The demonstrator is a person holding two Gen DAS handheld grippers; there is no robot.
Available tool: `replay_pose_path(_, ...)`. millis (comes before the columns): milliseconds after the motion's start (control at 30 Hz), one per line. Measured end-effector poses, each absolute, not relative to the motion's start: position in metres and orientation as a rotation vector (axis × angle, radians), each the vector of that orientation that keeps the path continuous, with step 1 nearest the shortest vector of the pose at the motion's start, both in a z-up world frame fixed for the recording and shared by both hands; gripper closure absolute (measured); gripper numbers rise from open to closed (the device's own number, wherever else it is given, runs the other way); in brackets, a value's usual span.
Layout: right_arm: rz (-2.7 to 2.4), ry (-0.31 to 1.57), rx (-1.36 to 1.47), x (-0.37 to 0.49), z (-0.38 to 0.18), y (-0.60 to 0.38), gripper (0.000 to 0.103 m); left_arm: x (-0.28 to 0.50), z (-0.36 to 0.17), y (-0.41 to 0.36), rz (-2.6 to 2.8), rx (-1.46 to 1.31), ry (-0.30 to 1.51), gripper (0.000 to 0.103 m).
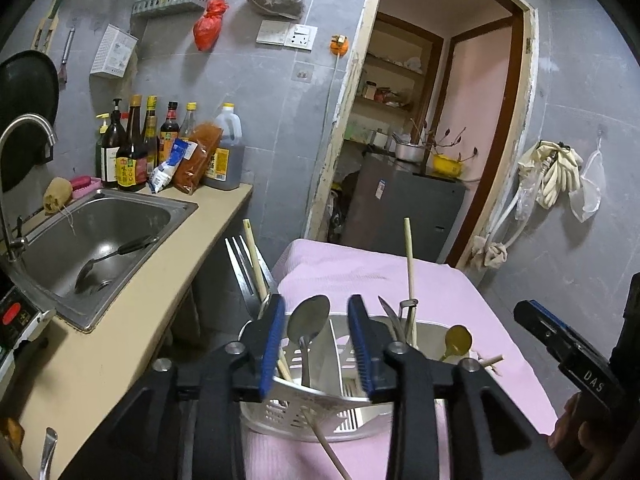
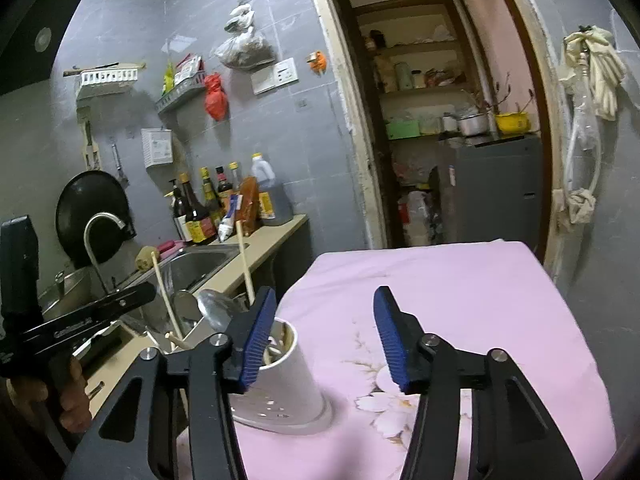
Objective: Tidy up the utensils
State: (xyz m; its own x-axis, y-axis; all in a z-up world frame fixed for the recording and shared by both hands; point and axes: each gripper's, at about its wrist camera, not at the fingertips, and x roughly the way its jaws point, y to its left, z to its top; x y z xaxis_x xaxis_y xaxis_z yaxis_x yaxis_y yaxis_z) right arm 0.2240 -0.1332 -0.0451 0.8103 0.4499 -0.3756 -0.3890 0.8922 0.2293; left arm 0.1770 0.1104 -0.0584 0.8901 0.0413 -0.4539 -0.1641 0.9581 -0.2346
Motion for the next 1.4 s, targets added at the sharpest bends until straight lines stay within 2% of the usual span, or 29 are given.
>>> replay_pose_path(100,0.424,0.427,0.149,0.222,-0.042,-0.138,0.047,0.173,-0.056,0.108,0.109,-0.279,0.443,0.053)
replay_pose_path(167,0.411,0.421,0.150,0.221,-0.039,-0.141,0.037,0.171,-0.054,0.108,0.115,-0.278,0.432,0.048)
replay_pose_path(267,0.395,0.413,0.150,0.220,-0.035,-0.145,0.028,0.169,-0.051,0.107,0.123,-0.282,0.424,0.040)
replay_pose_path(400,0.375,0.413,0.150,0.220,-0.031,-0.152,0.020,0.166,-0.043,0.102,0.141,-0.270,0.397,0.023)
replay_pose_path(500,0.362,0.421,0.149,0.220,-0.028,-0.157,0.015,0.165,-0.039,0.098,0.153,-0.261,0.394,0.017)
replay_pose_path(567,0.354,0.425,0.150,0.219,-0.025,-0.160,0.008,0.167,-0.036,0.094,0.154,-0.253,0.409,0.015)
replay_pose_path(667,0.340,0.441,0.150,0.220,-0.019,-0.164,0.004,0.168,-0.032,0.087,0.159,-0.241,0.424,0.014)
replay_pose_path(1133,0.337,0.402,0.141,0.205,0.007,-0.182,0.002,0.146,-0.020,0.064,0.189,-0.241,0.421,0.012)
replay_pose_path(1400,0.328,0.394,0.132,0.183,0.014,-0.199,0.002,0.127,-0.011,0.054,0.208,-0.234,0.400,0.008)
